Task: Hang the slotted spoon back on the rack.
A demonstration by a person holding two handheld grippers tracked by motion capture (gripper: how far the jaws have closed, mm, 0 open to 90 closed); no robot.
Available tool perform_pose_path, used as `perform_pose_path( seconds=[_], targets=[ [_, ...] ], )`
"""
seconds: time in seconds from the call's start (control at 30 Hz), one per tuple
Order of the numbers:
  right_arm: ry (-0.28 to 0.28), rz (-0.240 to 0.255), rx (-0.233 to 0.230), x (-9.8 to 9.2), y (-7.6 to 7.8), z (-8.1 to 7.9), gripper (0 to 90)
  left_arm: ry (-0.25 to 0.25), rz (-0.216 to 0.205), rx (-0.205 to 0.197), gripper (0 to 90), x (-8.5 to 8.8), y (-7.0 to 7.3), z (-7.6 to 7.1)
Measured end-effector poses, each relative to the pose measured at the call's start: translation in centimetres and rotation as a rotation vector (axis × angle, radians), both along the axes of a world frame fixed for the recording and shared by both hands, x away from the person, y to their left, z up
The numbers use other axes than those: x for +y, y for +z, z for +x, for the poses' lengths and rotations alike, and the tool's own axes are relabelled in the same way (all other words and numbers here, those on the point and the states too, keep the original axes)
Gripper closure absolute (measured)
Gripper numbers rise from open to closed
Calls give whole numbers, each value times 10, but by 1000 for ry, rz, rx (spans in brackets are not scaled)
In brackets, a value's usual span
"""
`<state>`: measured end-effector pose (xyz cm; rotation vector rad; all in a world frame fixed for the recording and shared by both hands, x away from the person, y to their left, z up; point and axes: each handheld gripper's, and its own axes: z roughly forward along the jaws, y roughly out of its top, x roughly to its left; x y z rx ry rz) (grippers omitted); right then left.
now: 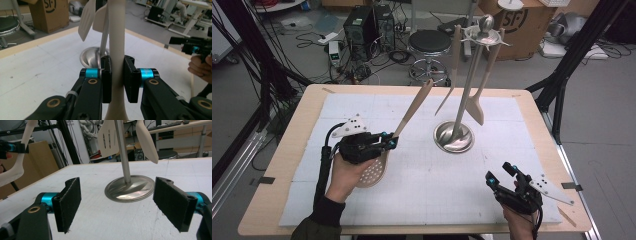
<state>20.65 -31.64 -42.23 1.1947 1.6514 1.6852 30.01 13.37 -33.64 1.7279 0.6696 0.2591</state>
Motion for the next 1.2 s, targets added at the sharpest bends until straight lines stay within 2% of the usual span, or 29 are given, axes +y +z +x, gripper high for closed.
perform_pose_path(
  seconds=[0.23, 0.33, 0.47, 0.6, 0.77, 0.9, 1.03, 1.2],
  targets=[
    [6, 7, 20, -1, -1, 1, 200, -1, -38, -29, 789, -2, 10, 1],
    [15, -8, 27, -1, -1, 1, 194, 4, -46, -36, 789, -3, 13, 1],
    [14, -11, 19, 0, -1, 2, 194, 0, -61, -53, 789, -5, 19, 2],
    [11, -9, 23, -1, -1, 1, 194, -7, -104, -53, 788, -7, 24, 4],
    [7, -7, 21, -1, -2, 1, 194, -16, -102, -75, 789, -16, 33, 7],
    [9, -7, 22, -2, -2, 2, 194, -22, -127, -91, 788, -25, 39, 11],
    [3, -4, 21, -3, -2, 2, 195, -25, -141, -123, 789, -32, 39, 13],
    [7, 1, 29, -2, -3, 2, 195, -35, -159, -130, 788, -37, 36, 17]
  ],
)
